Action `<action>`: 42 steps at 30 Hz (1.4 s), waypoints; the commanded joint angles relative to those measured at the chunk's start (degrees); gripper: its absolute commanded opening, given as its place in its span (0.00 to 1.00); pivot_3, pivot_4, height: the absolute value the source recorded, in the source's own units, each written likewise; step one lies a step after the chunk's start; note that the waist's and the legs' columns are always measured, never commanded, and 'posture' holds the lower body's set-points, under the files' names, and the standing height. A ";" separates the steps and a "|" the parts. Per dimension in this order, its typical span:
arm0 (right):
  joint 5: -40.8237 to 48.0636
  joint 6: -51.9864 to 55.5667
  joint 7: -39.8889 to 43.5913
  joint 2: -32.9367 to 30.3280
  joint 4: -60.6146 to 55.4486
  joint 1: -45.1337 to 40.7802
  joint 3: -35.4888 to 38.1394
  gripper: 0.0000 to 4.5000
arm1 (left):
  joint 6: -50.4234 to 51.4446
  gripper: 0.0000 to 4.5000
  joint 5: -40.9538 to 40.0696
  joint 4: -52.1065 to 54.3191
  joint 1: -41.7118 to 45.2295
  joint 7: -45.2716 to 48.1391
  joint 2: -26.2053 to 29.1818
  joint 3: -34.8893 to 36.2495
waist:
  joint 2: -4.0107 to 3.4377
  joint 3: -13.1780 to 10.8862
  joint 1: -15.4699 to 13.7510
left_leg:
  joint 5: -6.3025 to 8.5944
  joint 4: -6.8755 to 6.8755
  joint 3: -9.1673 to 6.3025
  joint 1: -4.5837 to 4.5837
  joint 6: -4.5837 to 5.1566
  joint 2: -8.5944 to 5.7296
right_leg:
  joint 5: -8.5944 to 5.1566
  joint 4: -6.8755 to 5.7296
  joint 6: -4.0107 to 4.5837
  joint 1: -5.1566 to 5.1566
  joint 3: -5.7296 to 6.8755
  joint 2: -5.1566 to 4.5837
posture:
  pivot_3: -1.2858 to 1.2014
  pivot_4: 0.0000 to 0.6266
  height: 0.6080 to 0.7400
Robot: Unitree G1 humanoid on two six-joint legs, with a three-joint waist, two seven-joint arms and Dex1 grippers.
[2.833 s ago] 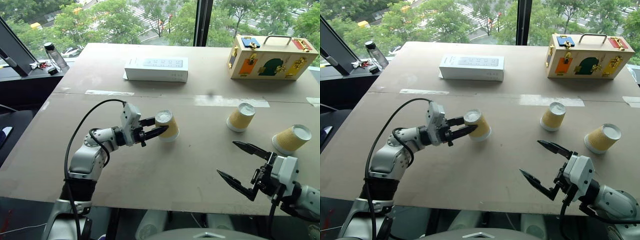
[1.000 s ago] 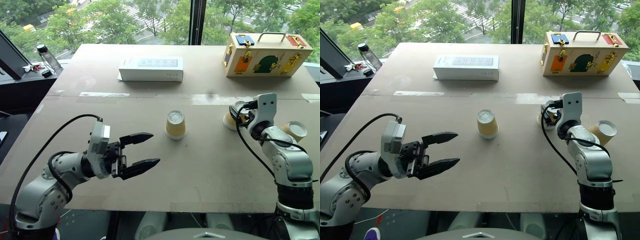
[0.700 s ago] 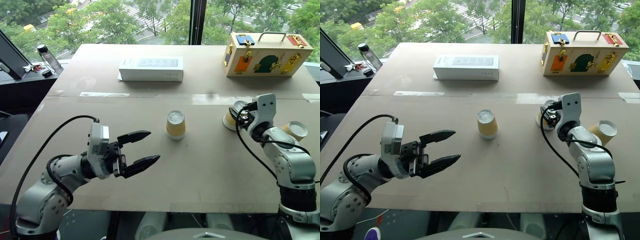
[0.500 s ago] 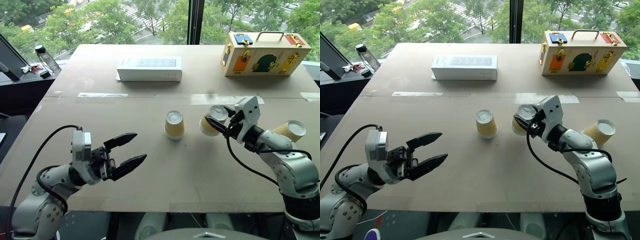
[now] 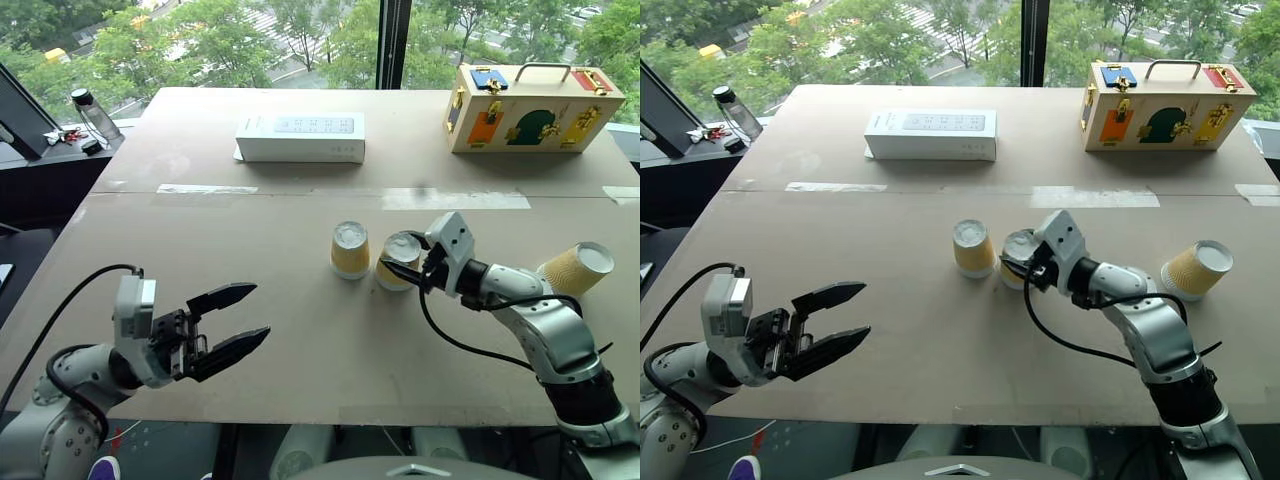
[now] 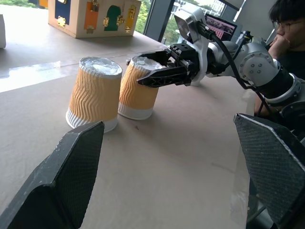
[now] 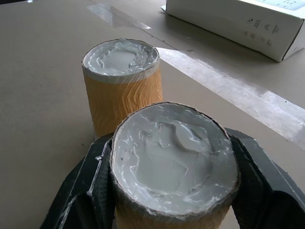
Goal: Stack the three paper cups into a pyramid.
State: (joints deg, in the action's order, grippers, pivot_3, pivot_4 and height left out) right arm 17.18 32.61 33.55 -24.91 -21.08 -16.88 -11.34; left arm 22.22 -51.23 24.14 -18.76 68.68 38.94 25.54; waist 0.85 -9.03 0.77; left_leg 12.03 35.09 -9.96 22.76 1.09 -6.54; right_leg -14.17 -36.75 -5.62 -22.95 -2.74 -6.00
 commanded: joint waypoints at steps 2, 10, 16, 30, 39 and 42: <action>-0.58 -1.58 0.92 1.44 0.62 -2.16 -0.99 0.51 | -0.95 1.00 -0.88 1.49 -1.01 1.22 0.51 2.14 | 0.00 0.00 0.00 | 0.00 0.00 0.00 0.00 0.00 0.00 | -0.07 -0.01 0.14 0.00 0.00 0.00 | 0.52 0.24 1.00; -0.62 -2.19 1.71 -0.23 -1.71 -1.21 1.83 0.98 | -1.74 1.00 -0.57 1.80 0.17 2.76 0.75 1.49 | -0.01 -0.01 -0.11 | 0.00 0.01 -0.01 0.01 0.00 0.00 | -0.07 0.00 0.17 0.00 0.01 0.01 | 0.52 0.24 1.00; 7.01 -0.15 2.33 -6.10 -13.82 5.95 16.33 0.98 | -0.94 1.00 -0.80 3.66 3.71 4.46 1.91 -2.12 | -0.01 -0.05 -0.91 | 0.00 0.01 -0.03 0.09 0.00 -0.01 | -0.07 0.03 0.16 -0.01 0.05 -0.02 | 0.52 0.24 1.00; 1.02 13.83 -17.51 -8.13 -15.73 21.41 41.27 0.98 | -0.78 1.00 1.11 0.60 16.36 11.81 3.89 -14.32 | -0.07 -0.07 -1.20 | 0.00 0.00 0.08 0.07 0.00 0.00 | -0.08 0.01 0.17 0.02 -0.01 0.00 | 0.52 0.24 1.00; 2.73 16.98 -23.18 -0.84 -15.11 22.23 46.91 0.98 | -3.81 1.00 3.11 -3.37 15.03 16.37 3.50 -14.24 | -0.10 -0.09 -1.24 | 0.00 0.01 0.09 0.06 0.01 0.01 | -0.08 0.02 0.17 0.04 -0.04 0.00 | 0.52 0.24 1.00; 3.84 17.46 -24.49 1.36 -13.62 21.18 48.48 0.98 | -4.65 1.00 3.40 -3.81 14.19 17.03 3.26 -14.16 | -0.12 -0.10 -1.20 | 0.00 0.01 0.08 0.06 0.01 0.02 | -0.08 0.02 0.17 0.04 -0.04 0.00 | 0.52 0.24 1.00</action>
State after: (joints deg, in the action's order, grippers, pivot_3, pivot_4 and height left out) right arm 19.95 49.93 10.24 -23.99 -34.54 5.30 34.60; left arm 18.84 -47.85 19.96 -4.17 84.82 42.22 10.71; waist 0.72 -9.13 -0.43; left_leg 12.03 35.10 -9.87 22.82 1.10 -6.53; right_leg -14.25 -36.73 -5.46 -22.91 -2.79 -6.00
